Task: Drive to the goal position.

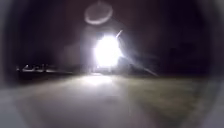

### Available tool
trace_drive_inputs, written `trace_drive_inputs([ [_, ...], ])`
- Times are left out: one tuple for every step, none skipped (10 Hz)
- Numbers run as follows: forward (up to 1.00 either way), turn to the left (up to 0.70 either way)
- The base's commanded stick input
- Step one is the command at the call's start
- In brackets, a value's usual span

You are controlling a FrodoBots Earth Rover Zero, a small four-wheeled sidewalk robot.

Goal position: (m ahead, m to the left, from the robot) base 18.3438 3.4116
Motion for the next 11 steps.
trace_drive_inputs([
  [1.00,0.00],
  [1.00,0.00],
  [1.00,0.00],
  [1.00,0.00],
  [1.00,0.00],
  [1.00,0.00],
  [1.00,0.00],
  [1.00,0.00],
  [1.00,0.00],
  [1.00,0.00],
  [1.00,0.00],
])
